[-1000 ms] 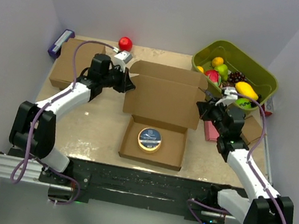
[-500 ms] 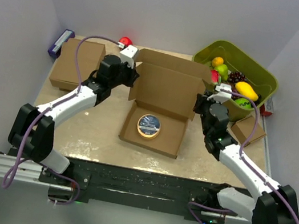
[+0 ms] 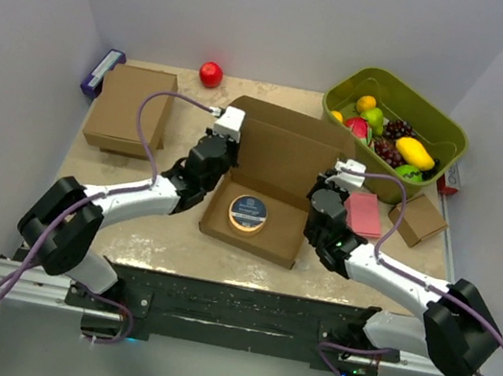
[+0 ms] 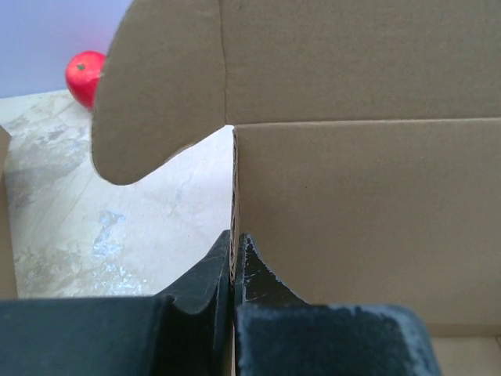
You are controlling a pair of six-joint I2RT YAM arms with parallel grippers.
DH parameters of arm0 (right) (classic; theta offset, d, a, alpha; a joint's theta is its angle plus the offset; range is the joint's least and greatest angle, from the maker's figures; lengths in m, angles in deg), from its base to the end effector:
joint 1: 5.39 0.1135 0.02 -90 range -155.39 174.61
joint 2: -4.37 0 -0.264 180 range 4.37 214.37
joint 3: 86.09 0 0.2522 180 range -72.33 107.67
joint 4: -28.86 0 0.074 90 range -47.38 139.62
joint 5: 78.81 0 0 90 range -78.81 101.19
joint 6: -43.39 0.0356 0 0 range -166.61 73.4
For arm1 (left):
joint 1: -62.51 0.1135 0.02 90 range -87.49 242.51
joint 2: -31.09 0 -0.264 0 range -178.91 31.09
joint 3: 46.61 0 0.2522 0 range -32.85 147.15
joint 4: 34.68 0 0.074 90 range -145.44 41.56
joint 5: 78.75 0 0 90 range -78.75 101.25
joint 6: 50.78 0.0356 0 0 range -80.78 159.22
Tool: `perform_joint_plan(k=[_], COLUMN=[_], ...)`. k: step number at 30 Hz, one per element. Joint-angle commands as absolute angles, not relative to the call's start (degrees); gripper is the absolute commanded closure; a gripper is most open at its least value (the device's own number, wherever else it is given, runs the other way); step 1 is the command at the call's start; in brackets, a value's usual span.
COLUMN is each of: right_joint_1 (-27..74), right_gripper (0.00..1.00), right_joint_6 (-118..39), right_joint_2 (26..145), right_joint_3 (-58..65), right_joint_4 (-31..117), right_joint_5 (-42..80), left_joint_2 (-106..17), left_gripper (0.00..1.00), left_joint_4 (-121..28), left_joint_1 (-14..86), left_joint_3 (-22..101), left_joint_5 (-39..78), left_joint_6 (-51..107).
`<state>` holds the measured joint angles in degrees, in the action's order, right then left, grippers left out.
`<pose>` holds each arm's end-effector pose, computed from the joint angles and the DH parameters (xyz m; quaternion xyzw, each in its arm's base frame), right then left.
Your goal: Fold the paper box
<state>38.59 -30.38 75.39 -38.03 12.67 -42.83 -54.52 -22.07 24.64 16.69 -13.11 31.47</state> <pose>0.2075 0.1602 0.2536 0.1331 0.7190 0.0031 0.6822 0.2759 -0.1959 0.2631 0.0628 0.7568 -0.0957 0.6435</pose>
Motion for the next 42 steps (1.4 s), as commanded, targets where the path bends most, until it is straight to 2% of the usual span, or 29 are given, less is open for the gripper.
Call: perform_joint_plan(k=[1,12,18,29,34,37,42], right_joint_1=[42.1,46.4,48.7,54.5,56.2,56.6,57.3], right_gripper=[0.88,0.82,0.74,0.52,0.31,0.26,0.24], right_joint_6=[-23.8,-14.1,-7.4,5.3,7.9,8.4,6.3], right_joint_2=[74.6,72.6,70.5,66.0,62.4,60.1,55.9], right_joint_3=[-38.8,-40.6,-41.2,-41.0,-41.0,-41.3,-41.1], right_joint_4=[8.3,19.1,26.4,42.4,48.5,50.9,54.5], right_joint_5=[-49.0,-53.9,-55.5,-58.8,-57.2,-54.4,-49.0], left_joint_2=[-54.2,-51.4,-49.1,-47.9,-48.4,-48.3,-48.0], left_gripper=[1.00,1.00,1.00,1.00,1.00,1.00,1.00], left_joint_4=[-12.9,-8.7,-9.2,-11.7,-12.9,-13.9,-14.1], left_joint_1=[20.5,15.4,14.3,11.6,10.7,10.3,9.2], left_joint_3=[13.2,2.9,-2.0,-6.7,-7.9,-8.7,-9.7], left_joint_5=[-19.4,-26.6,-28.2,-31.5,-33.3,-33.9,-34.7], left_joint_6=[31.0,27.1,22.7,17.3,16.7,15.8,15.5])
